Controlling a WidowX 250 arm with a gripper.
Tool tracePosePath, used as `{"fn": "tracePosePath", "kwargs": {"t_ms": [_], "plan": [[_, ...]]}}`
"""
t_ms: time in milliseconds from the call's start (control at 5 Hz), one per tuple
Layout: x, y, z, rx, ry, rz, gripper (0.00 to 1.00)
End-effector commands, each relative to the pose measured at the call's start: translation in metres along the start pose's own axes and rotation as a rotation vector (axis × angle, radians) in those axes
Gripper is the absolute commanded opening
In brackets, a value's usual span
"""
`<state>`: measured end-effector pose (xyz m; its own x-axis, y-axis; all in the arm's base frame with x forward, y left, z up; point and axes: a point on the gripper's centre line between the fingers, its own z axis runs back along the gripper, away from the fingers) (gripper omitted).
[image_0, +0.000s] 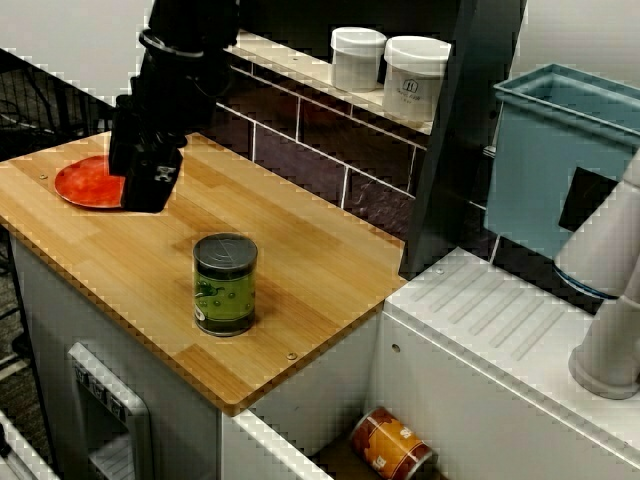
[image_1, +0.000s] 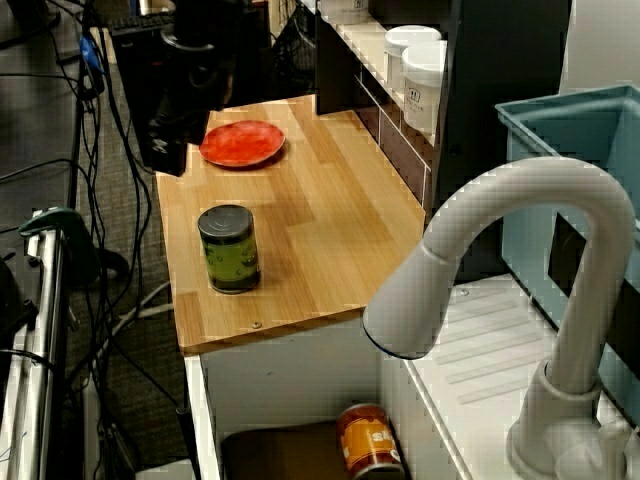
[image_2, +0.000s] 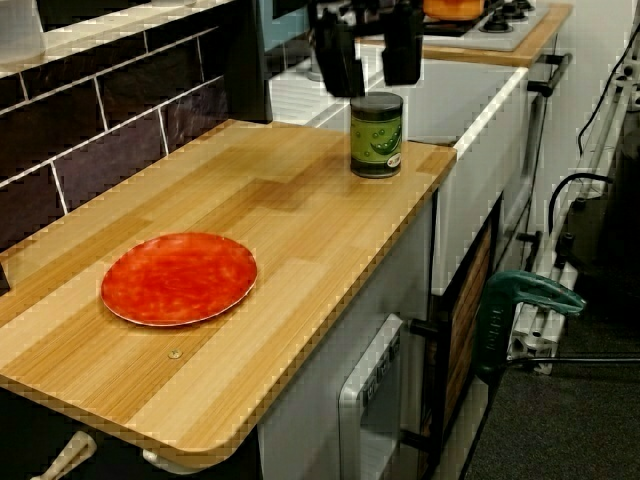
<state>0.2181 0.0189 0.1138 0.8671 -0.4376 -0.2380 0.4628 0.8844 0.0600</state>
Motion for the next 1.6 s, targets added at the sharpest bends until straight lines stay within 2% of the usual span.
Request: {"fn": "tracePosePath", "kwargs": {"t_ms": [0,200,400,600,800,1000,1200,1400], "plan": [[-0.008,-0.020,0.016,0.116,-0.118,-0.213,1.00],[-0.002,-0.026,0.021,0.106,-0.105,-0.246,1.00],[-0.003,-0.037,0.025,0.131,-0.163,-0.265,1.00],[-0.009,-0.035,0.025,0.120,-0.210,-0.316,1.00],[-0.003,-0.030,0.027,0.126,-0.193,-0.261,1.00],[-0.005,-0.037,0.025,0.179,-0.220,-0.231,1.00],[-0.008,-0.030,0.027,0.153,-0.226,-0.189,1.00],[-0.005,-0.031,0.029,0.143,-0.225,-0.212,1.00]]}}
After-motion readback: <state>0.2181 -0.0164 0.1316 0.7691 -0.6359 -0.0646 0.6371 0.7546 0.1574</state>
